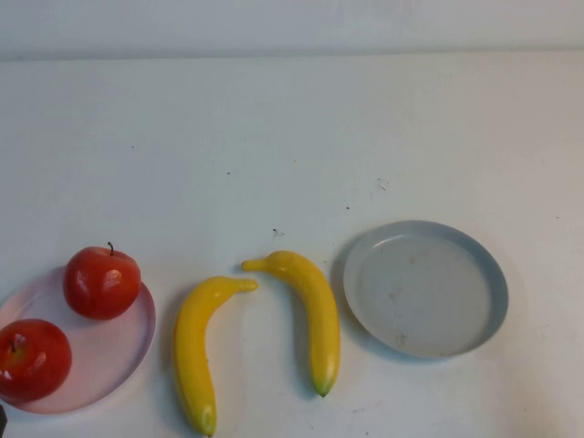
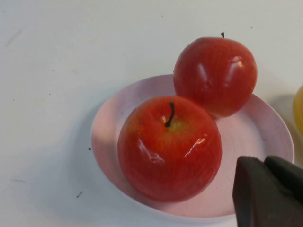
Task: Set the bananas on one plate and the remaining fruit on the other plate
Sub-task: Put another type of fruit in the right plate
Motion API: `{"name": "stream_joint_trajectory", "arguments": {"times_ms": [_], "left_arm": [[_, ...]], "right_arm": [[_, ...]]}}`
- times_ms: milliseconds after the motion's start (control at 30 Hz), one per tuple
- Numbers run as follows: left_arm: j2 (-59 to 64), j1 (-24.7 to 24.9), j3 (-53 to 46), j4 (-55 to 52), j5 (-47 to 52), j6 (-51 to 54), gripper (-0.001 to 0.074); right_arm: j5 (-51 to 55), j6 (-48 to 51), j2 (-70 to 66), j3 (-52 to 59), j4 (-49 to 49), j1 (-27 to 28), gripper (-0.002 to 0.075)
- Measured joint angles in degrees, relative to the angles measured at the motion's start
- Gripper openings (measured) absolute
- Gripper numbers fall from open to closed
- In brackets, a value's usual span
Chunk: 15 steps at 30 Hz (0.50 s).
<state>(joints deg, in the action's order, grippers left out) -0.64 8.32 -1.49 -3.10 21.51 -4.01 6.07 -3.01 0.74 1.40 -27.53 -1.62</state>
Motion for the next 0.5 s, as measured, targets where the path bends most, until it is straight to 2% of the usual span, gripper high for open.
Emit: {"name": "stream_joint_trajectory", "arguments": {"times_ms": [100,200,300,500], "left_arm": [[0.0,0.0,0.0,0.0,0.0,0.0,0.0004],[0.0,0.0,0.0,0.0,0.0,0.0,0.0004],[0.0,0.0,0.0,-0.1,0.0,0.1,0.0004],[0.0,0.0,0.0,-0.1,0.0,0.1,0.0004]], "right_arm": [[-1.4,0.0,0.0,0.0,-5.2,0.0,-0.0015],[1.7,0.0,0.0,-0.6,-8.0,0.0,-0.0015],[8.5,0.0,-1.6,-5.6,-8.4,0.0,-0.0015],[29.5,3.0,-15.6,-21.4,-5.0,0.0,-0.0015]]}}
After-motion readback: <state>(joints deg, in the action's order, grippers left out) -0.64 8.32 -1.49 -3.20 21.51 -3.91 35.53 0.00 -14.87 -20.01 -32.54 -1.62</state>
